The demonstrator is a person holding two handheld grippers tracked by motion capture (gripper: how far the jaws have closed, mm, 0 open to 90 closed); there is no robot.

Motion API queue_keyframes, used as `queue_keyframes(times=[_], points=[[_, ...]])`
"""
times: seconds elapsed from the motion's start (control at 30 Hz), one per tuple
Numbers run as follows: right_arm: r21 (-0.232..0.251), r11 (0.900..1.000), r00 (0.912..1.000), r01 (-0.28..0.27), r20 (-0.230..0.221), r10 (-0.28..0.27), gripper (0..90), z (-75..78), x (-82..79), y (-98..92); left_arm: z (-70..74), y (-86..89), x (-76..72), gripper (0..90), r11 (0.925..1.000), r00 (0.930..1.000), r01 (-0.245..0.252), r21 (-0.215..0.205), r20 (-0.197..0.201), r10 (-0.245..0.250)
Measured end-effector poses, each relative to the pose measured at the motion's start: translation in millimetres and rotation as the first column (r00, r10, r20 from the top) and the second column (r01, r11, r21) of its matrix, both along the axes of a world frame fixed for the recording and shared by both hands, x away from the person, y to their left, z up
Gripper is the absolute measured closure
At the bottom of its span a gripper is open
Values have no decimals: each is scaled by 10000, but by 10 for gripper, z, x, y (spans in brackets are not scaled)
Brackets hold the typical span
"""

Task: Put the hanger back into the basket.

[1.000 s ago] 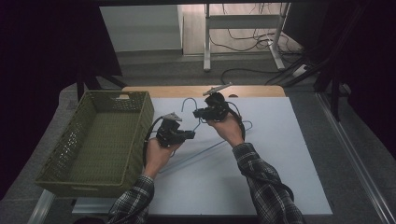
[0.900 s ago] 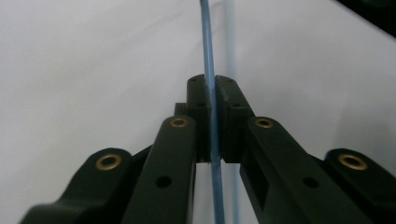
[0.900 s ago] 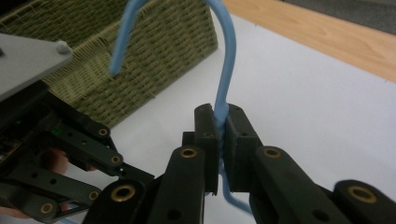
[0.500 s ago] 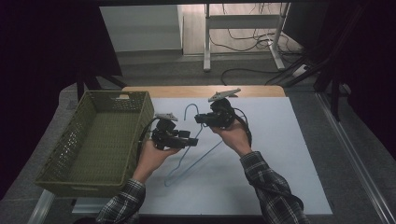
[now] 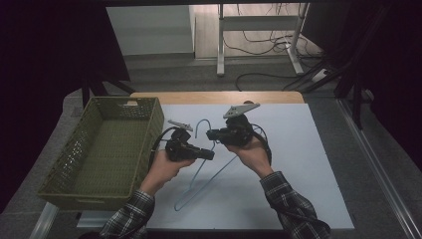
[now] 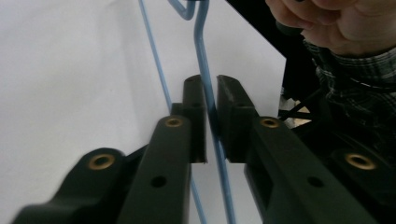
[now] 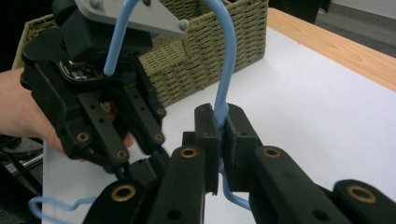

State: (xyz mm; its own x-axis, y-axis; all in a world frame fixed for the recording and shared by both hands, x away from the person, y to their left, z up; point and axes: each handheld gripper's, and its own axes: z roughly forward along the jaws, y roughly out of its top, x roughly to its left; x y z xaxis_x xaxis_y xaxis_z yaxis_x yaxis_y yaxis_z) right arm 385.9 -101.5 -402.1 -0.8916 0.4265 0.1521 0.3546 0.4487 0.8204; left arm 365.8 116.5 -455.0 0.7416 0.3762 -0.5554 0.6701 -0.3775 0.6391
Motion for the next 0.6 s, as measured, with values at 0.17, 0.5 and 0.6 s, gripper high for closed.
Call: queue_keyframes(times=[0.17, 0.5, 0.6], points=[[13, 10000, 10000, -47, -22, 47, 846, -5, -34, -13, -6, 15, -29, 875, 9996, 9994, -252, -111, -220, 250], [-380, 9991, 9993, 203, 336, -190, 598, 82, -180, -174, 152, 117, -89, 876, 9956, 9955, -939, 26, -112, 940], [-614, 9973, 9987, 400, 347, -379, 494, 85, -244, -275, 206, 159, -105, 876, 9937, 9936, -1120, 19, -122, 1120]])
